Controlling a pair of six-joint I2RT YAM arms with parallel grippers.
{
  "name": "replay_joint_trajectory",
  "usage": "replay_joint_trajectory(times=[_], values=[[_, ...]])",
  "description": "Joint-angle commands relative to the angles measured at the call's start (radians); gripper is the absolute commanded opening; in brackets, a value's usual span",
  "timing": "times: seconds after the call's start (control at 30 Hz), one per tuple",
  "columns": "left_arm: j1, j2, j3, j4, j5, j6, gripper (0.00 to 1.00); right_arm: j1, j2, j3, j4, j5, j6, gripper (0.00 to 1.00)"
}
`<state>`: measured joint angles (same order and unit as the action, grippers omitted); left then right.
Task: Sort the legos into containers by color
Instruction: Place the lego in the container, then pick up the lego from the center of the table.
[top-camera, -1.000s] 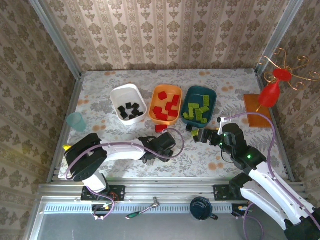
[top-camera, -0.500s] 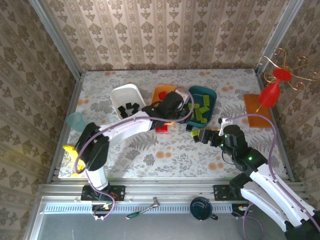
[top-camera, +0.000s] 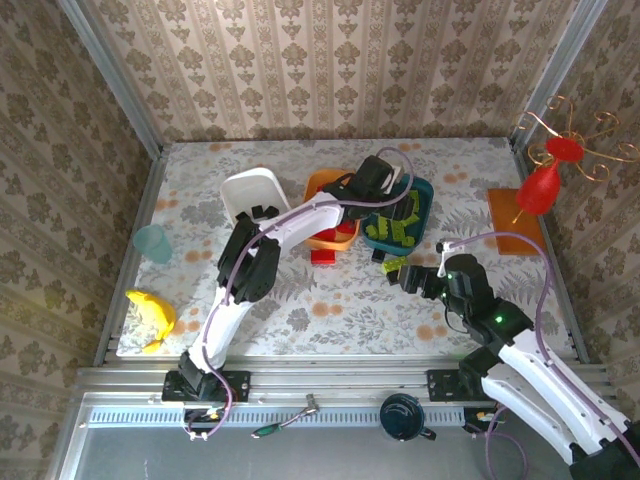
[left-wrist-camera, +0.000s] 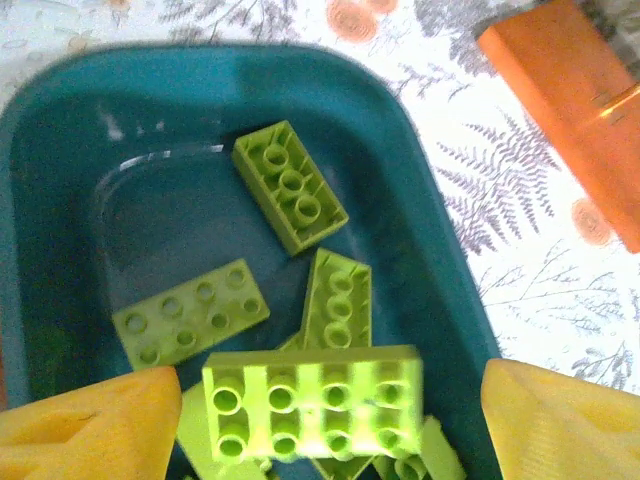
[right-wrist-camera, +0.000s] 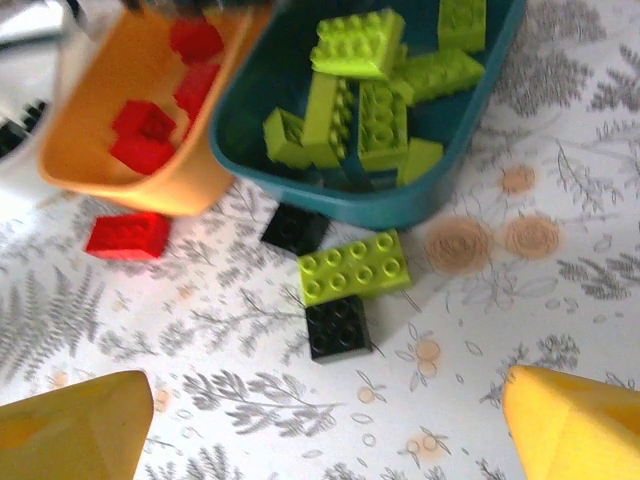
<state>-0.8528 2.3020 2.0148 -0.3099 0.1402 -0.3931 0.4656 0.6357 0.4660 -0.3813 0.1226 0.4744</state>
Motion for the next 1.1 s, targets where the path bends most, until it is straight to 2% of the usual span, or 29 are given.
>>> replay_joint_trajectory(times=[0.0, 0.1, 0.17, 0.3, 0.57, 0.73, 0.9, 1.07], values=[[0.009, -0.015, 0.077, -0.027, 0.045, -0.033, 0.88, 0.005, 0.065, -0.018, 0.039, -0.012, -0.01, 0.91], [0.014, -0.079, 0.04, -0.001, 0.047, -0.032, 0.92, 0.014, 0.15, -0.012, 0.066, -0.02, -0.006, 0.89], [0.014, -0.163, -0.053, 0.056, 0.037, -0.029, 0.93, 0.024, 0.212, -0.002, 0.088, -0.024, -0.008, 0.86], [0.014, -0.391, -0.326, 0.216, 0.011, -0.035, 0.96, 0.04, 0.344, 0.026, 0.13, -0.026, -0.019, 0.81], [-0.01, -0.845, -0.896, 0.414, -0.1, -0.091, 1.0, 0.051, 0.589, 0.099, 0.192, -0.024, -0.029, 0.72], [-0.056, -1.084, -1.142, 0.381, -0.232, -0.103, 1.0, 0.056, 0.71, 0.149, 0.196, -0.019, -0.028, 0.64], [-0.069, -1.272, -1.334, 0.348, -0.326, -0.17, 1.0, 0.059, 0.804, 0.166, 0.204, -0.018, -0.023, 0.55], [-0.062, -1.425, -1.454, 0.315, -0.359, -0.19, 1.0, 0.082, 0.848, 0.181, 0.21, -0.033, -0.032, 0.38]])
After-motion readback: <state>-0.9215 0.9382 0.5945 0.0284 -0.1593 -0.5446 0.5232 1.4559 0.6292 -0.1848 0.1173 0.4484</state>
